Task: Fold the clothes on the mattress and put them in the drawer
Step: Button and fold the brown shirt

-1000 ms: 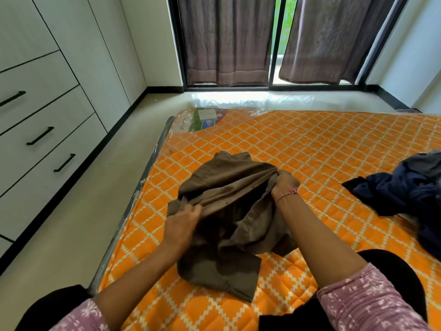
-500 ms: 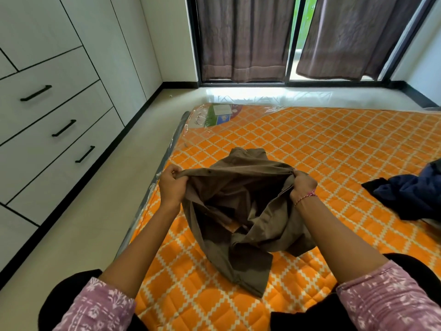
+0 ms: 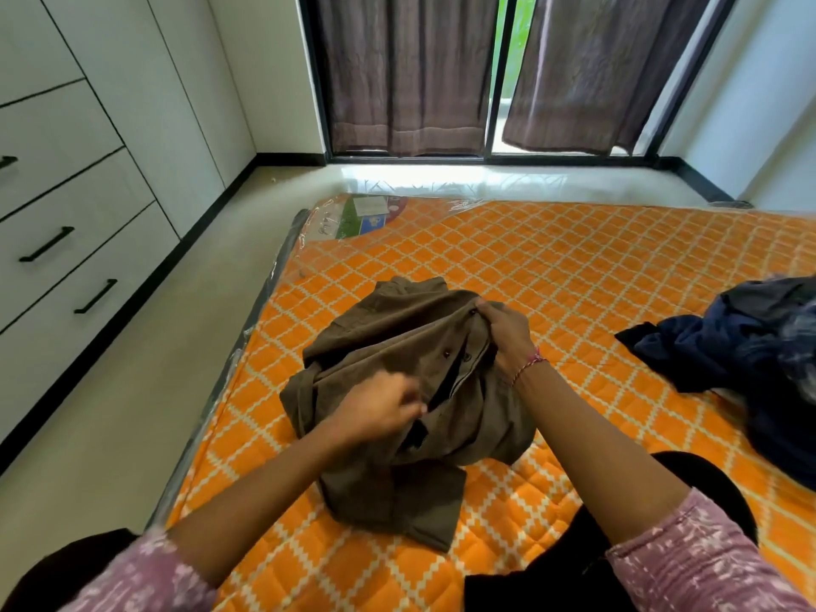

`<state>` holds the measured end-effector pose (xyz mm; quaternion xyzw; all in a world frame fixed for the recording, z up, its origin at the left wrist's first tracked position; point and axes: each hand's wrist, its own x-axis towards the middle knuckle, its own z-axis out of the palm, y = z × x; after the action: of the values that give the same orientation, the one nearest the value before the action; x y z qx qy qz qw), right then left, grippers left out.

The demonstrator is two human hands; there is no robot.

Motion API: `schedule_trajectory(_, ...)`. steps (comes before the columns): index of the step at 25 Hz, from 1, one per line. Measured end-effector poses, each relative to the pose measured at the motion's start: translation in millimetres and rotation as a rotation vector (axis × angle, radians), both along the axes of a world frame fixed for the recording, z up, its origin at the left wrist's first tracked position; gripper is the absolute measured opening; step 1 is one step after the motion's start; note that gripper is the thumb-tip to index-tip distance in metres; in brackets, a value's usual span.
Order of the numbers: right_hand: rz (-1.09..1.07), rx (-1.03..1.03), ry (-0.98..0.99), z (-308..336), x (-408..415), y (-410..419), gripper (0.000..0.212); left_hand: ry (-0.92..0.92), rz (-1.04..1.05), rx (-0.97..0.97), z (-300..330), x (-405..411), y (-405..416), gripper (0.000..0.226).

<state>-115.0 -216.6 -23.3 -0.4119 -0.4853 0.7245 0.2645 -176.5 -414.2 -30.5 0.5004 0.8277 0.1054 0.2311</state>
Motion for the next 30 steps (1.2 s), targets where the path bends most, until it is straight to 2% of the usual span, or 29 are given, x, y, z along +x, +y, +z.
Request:
schedule_trajectory(1,0.048,0.029,0.017,5,4,-4,0.018,0.080,0.135,0.305,16,1,25,0.023)
schedule_trajectory(2,0.092,0.068,0.032,8,8,-8,0.019,0.112,0.232,0.480,20,-3,45,0.030)
schedule_trajectory(3,0.131,0.113,0.034,12,12,-12,0.020,0.071,0.280,0.529,30,-3,65,0.036)
schedule_trajectory(5,0.192,0.167,0.020,15,21,-15,0.018,-0.196,0.325,0.468,29,-1,90,0.032)
schedule_trajectory(7,0.254,0.082,0.052,14,31,-14,0.015,-0.446,0.437,0.496,28,-2,97,0.017)
schedule_trajectory(9,0.312,-0.078,0.127,11,41,-13,0.015,-0.534,0.542,0.542,21,-7,94,0.007)
schedule_trajectory(11,0.310,-0.073,0.076,6,44,-14,0.015,-0.575,0.581,0.524,19,-8,90,0.010)
schedule_trajectory(13,0.204,0.134,-0.095,5,43,-19,0.007,-0.638,0.622,0.523,24,-6,90,0.012)
schedule_trajectory(17,-0.021,0.691,-0.414,12,36,-31,0.019,-0.641,0.706,0.541,24,-6,91,0.019)
schedule_trajectory(19,-0.117,0.731,-0.440,19,36,-35,0.019,-0.578,0.683,0.559,22,-7,91,0.019)
schedule_trajectory(20,-0.163,0.682,-0.427,21,36,-35,0.015,-0.461,0.615,0.564,23,-7,90,0.018)
schedule_trajectory(22,-0.230,0.535,-0.357,22,34,-35,0.006,-0.163,0.353,0.518,23,-7,86,0.015)
schedule_trajectory(23,-0.253,0.490,-0.324,21,34,-34,0.003,-0.069,0.214,0.485,24,-5,84,0.014)
schedule_trajectory(25,-0.243,0.528,-0.350,16,38,-30,0.003,-0.107,0.103,0.450,23,-8,80,0.007)
schedule_trajectory(27,-0.107,0.653,-0.509,9,46,-21,0.002,-0.307,0.173,0.455,24,-19,74,0.010)
schedule_trajectory(28,-0.017,0.662,-0.568,5,49,-16,0.002,-0.392,0.203,0.438,23,-23,71,0.015)
schedule_trajectory(30,0.110,0.581,-0.542,6,53,-13,0.012,-0.428,0.191,0.378,22,-26,67,0.022)
